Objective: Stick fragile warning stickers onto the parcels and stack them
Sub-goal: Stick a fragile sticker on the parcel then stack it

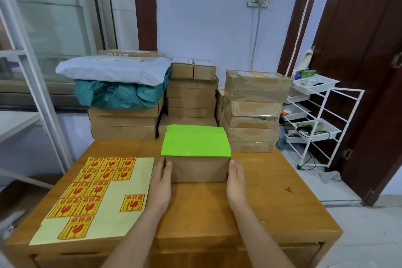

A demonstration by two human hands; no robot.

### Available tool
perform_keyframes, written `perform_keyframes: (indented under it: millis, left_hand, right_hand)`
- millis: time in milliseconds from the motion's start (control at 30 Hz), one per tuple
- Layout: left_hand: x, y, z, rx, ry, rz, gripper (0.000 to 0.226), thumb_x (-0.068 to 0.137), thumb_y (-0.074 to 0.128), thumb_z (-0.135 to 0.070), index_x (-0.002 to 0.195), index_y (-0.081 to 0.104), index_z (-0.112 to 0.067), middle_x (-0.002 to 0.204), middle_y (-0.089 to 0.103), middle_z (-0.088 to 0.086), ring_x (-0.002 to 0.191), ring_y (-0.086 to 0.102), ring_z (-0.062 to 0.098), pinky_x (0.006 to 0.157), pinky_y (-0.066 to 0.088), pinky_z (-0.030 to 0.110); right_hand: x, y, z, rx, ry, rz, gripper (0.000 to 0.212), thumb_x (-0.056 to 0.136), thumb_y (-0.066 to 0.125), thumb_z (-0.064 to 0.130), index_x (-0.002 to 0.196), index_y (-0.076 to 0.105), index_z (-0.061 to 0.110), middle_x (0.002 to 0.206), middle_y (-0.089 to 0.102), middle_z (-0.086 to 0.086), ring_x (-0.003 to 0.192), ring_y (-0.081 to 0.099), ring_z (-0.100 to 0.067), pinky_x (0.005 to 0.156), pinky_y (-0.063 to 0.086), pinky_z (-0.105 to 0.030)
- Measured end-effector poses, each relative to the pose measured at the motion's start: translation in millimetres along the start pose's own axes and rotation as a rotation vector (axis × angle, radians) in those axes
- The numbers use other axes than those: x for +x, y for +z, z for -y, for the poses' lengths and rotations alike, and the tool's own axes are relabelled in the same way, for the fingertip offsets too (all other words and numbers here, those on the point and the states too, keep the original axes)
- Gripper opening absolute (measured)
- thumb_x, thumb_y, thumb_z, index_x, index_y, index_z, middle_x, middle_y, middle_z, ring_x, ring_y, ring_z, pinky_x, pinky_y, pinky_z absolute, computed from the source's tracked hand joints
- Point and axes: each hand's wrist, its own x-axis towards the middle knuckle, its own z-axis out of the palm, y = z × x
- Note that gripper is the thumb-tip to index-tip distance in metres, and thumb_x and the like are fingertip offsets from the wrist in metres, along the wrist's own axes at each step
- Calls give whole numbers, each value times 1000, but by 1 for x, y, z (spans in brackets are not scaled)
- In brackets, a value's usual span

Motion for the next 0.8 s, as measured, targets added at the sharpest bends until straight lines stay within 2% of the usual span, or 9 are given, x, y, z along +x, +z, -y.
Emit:
perform_keyframes:
  millis: [100,167,267,400,467,533,667,800]
  left_hand:
    - [0,-2,4,-11,-6,3,45,101,40,-29,144,36,-19,134,39,-14,129,34,7,111,26,28]
    - [2,-3,6,-27,-6,-5,44,101,41,-29,144,37,-19,141,41,-10,131,35,9,114,27,32]
    - [5,-4,9,-28,-25,-15,47,100,43,-31,145,37,-19,146,42,-3,134,36,14,115,28,40]
    - [1,-5,10,-1,8,-9,54,93,49,-38,142,40,-18,142,47,-2,132,41,14,113,31,42]
    - [-1,-5,9,-6,14,-7,48,96,50,-30,141,41,-17,140,49,-1,129,43,15,112,32,42]
    - [-1,-4,8,-26,18,-22,42,99,47,-20,140,42,-14,139,50,2,129,44,18,111,33,42]
    - [-6,-5,2,8,62,11,40,98,47,-17,139,42,-18,135,50,-2,127,43,16,110,34,36]
    - [-6,-11,-5,51,46,-7,50,97,49,-17,145,34,-18,142,43,-2,133,37,15,110,32,33]
  right_hand:
    - [-2,-2,-2,46,-5,-13,41,104,33,29,134,50,9,130,46,3,131,37,-15,115,26,-35]
    - [-1,-2,-2,64,-25,-29,34,104,33,28,127,54,15,125,51,3,125,44,-16,111,31,-35]
    - [1,-2,-3,83,-18,-48,17,104,34,25,114,48,23,111,49,4,111,45,-13,100,33,-28]
    - [0,-5,-7,-25,-84,-150,22,100,43,20,104,59,7,100,52,-5,98,48,-20,83,32,-24]
    - [-5,-6,-5,-34,-95,-196,12,98,46,8,95,58,7,96,52,-8,93,47,-21,76,29,-21]
    - [-11,-8,-4,-38,-103,-227,14,94,48,0,87,54,11,93,52,-9,89,47,-21,75,29,-22]
    - [-22,-9,-5,-94,-103,-136,30,92,48,1,71,54,21,77,58,-5,73,50,-19,67,34,-30]
    - [-36,-4,0,-155,-195,47,33,90,48,6,64,57,22,66,58,5,65,52,-8,65,39,-30]
